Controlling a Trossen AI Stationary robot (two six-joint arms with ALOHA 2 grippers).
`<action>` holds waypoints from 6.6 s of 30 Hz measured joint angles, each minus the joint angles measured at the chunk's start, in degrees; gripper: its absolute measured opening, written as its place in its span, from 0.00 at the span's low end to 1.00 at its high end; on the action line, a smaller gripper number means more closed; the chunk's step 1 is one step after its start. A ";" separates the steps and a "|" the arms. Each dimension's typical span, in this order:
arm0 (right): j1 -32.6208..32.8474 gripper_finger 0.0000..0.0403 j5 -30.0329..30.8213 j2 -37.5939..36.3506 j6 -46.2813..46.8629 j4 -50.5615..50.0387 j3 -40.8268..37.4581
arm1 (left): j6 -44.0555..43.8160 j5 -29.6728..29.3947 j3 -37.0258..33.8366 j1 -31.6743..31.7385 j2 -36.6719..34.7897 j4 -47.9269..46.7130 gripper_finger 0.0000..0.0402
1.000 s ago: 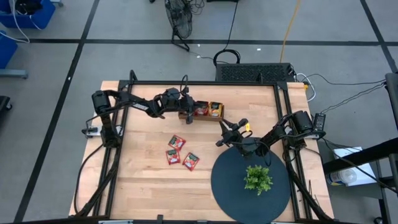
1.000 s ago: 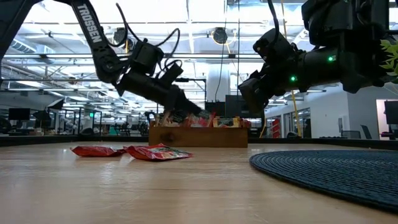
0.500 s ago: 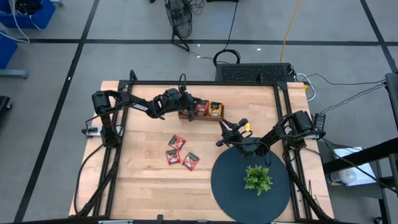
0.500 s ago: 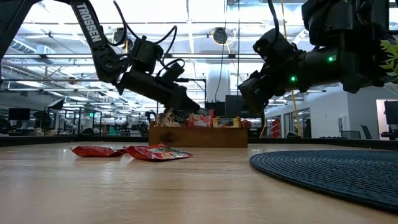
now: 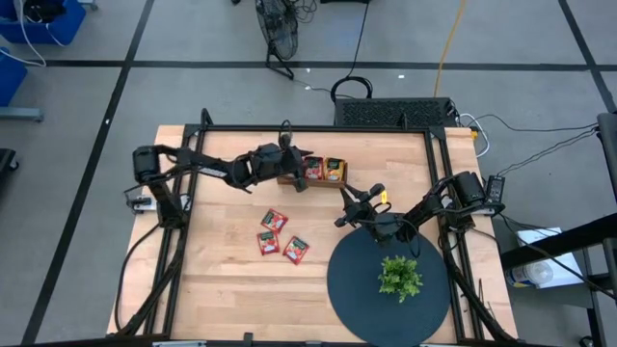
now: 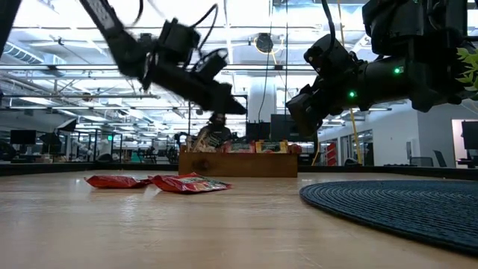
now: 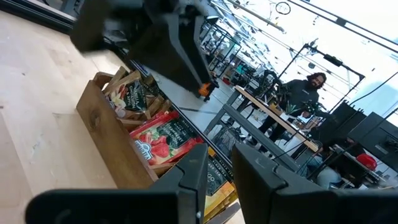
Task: Pick & Place Tea
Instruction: Put the red tea bag into the middle section wooden organizer
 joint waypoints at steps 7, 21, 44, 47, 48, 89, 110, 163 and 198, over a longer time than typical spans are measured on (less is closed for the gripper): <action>-0.09 0.15 -0.55 0.00 0.14 0.02 0.02 | 9.44 -8.36 21.57 -4.75 -1.79 -45.55 0.22; -0.20 0.15 -1.23 0.00 0.04 0.02 0.04 | 18.34 3.82 33.89 -2.41 12.61 -64.46 0.01; -0.20 0.15 -1.14 0.00 0.02 -0.63 0.04 | 14.91 10.14 33.88 1.74 15.66 -65.14 0.00; -0.22 0.15 -1.21 0.00 0.26 -0.68 0.04 | 14.84 10.37 33.88 1.97 16.26 -65.71 0.00; -0.22 0.15 -1.25 0.00 0.28 -0.66 0.04 | 14.64 10.21 33.88 2.12 16.49 -65.86 0.00; -0.24 0.15 -1.34 0.02 1.27 -1.22 0.04 | 14.87 -13.76 33.68 -4.87 16.07 -63.34 0.11; -0.27 0.15 3.45 0.02 -3.05 -0.83 0.00 | -11.50 -4.16 33.88 -10.16 -2.43 -91.08 0.15; -0.20 0.15 1.44 0.02 -1.99 0.68 0.04 | -59.59 -1.48 12.81 -23.06 6.96 -73.98 0.21; -0.20 0.15 1.68 0.00 -2.51 0.63 0.04 | 5.96 -23.46 32.31 -12.40 7.66 -61.96 0.07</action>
